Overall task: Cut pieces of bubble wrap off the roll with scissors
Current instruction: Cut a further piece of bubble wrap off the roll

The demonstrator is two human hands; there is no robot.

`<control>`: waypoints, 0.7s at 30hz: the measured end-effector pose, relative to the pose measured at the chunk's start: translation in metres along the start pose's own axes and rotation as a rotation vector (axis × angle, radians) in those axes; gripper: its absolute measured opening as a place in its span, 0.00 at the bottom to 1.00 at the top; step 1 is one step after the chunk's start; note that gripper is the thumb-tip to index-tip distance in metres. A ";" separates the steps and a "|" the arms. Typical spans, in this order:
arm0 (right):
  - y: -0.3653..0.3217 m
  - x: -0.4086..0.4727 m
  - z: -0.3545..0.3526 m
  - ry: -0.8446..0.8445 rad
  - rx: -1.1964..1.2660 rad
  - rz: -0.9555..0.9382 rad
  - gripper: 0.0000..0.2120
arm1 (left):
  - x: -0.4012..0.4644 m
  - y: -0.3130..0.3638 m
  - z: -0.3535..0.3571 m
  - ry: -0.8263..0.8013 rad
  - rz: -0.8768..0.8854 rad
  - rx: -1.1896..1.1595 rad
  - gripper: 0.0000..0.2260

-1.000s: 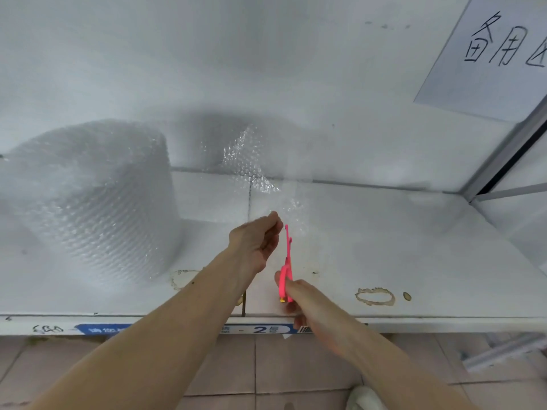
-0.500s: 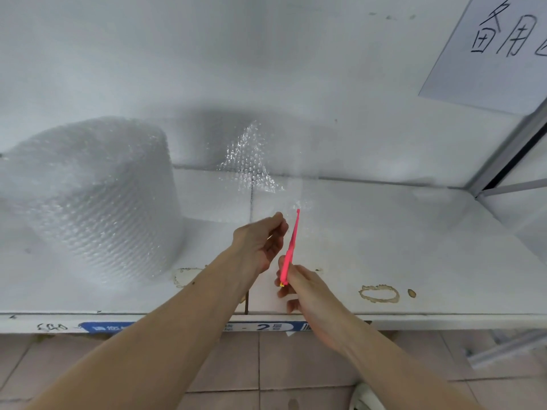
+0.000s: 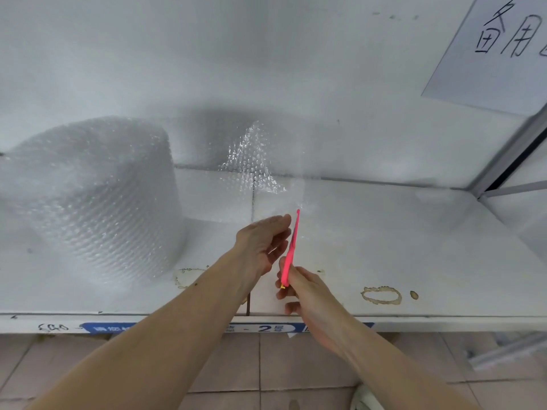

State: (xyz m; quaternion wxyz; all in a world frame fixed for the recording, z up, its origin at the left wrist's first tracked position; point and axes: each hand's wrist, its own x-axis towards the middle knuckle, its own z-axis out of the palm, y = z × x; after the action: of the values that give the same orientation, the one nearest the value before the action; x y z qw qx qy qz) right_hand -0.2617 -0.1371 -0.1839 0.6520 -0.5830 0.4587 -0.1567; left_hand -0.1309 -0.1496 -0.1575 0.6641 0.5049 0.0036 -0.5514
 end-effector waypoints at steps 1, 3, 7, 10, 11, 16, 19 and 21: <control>-0.001 0.000 0.001 -0.006 0.033 0.006 0.24 | 0.001 0.000 0.000 -0.010 0.001 -0.016 0.08; -0.004 -0.001 0.002 -0.020 0.085 0.009 0.22 | 0.002 -0.001 0.000 -0.014 0.000 -0.046 0.08; -0.006 -0.004 0.004 -0.026 0.129 0.005 0.20 | 0.003 -0.001 -0.001 0.000 0.008 -0.059 0.06; -0.007 -0.006 0.004 -0.020 0.142 -0.003 0.20 | 0.003 0.000 -0.002 0.015 0.006 -0.046 0.07; -0.007 -0.006 0.004 -0.015 0.145 -0.006 0.20 | 0.003 0.000 -0.003 0.018 0.003 -0.046 0.07; -0.008 -0.007 0.004 0.003 0.147 -0.013 0.19 | 0.004 0.000 -0.002 0.018 -0.006 -0.052 0.07; -0.007 -0.007 0.003 0.010 0.146 -0.020 0.19 | 0.004 0.000 -0.002 0.021 -0.007 -0.058 0.08; -0.007 -0.007 0.003 0.016 0.133 -0.021 0.20 | 0.004 0.000 -0.002 0.015 -0.007 -0.059 0.11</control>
State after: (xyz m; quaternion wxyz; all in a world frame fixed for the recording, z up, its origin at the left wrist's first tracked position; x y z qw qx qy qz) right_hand -0.2604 -0.1318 -0.1751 0.6839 -0.5420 0.4463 -0.1984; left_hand -0.1280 -0.1515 -0.1603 0.6767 0.4890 0.0267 -0.5497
